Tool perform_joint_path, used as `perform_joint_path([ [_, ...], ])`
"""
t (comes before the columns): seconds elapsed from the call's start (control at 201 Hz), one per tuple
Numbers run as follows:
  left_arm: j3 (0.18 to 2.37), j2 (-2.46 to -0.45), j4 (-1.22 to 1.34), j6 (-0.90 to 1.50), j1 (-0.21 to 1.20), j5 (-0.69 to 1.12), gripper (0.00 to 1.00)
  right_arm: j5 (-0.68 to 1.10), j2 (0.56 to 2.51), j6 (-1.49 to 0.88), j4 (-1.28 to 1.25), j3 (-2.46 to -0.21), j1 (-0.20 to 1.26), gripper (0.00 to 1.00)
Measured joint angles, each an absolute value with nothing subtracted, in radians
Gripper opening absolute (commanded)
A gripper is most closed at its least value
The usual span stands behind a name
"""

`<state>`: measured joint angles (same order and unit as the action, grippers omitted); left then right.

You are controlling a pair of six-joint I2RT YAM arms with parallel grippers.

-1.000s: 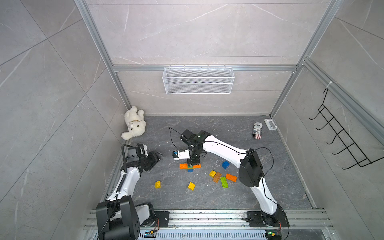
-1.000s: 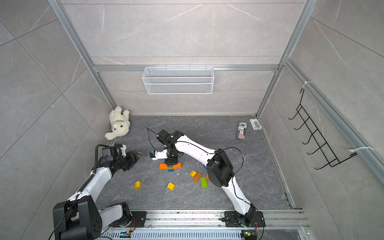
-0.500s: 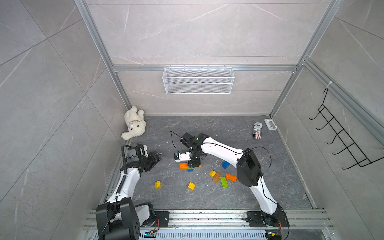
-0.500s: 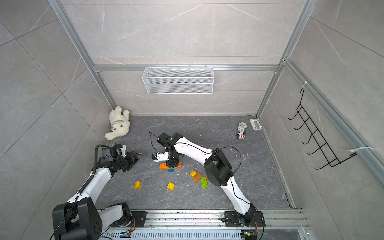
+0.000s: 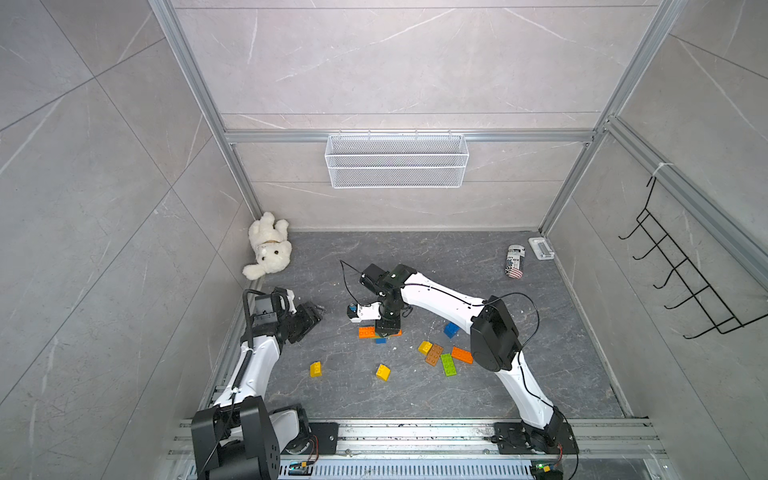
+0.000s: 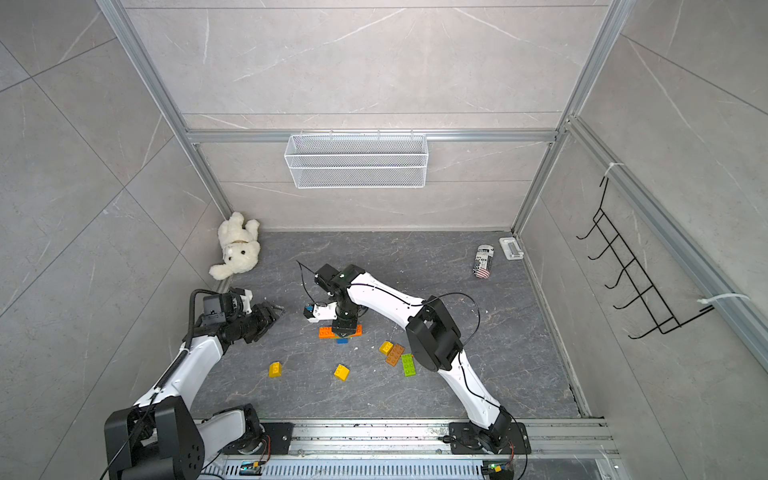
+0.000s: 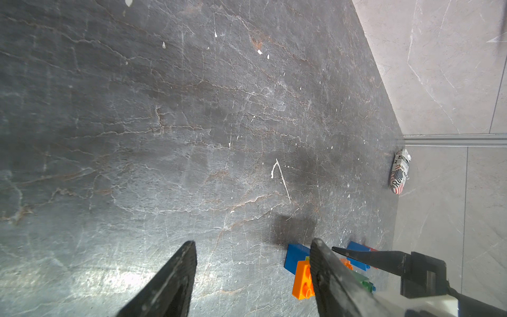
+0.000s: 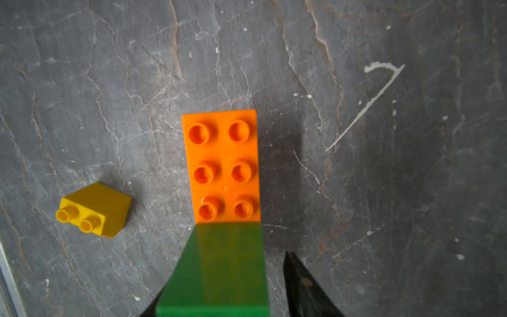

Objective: Assemble a fork with lego
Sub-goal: Assemble the lego brick with the lego brick, then pick up the lego brick from the center of the board.

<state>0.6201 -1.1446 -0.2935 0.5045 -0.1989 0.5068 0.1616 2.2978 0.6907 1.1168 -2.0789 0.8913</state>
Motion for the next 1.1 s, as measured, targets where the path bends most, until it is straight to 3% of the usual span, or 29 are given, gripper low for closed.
perform_joint_path([
  [0.179,0.620,-1.143,-0.308,0.501,-0.199,0.505,0.69,0.186,2.234,0.686,1.100,-2.063,0.891,0.62],
  [0.463,0.620,-1.124,-0.320,0.505,-0.199,0.507,0.68,0.212,2.085,0.643,1.034,-1.950,0.891,0.61],
  [0.851,0.602,-1.046,-0.342,0.561,-0.138,0.493,0.66,0.143,1.641,0.396,0.759,-1.457,0.918,0.60],
  [1.1,0.522,-1.017,-0.329,0.632,-0.031,0.469,0.65,0.047,1.589,0.223,0.610,-1.234,1.082,0.60],
])
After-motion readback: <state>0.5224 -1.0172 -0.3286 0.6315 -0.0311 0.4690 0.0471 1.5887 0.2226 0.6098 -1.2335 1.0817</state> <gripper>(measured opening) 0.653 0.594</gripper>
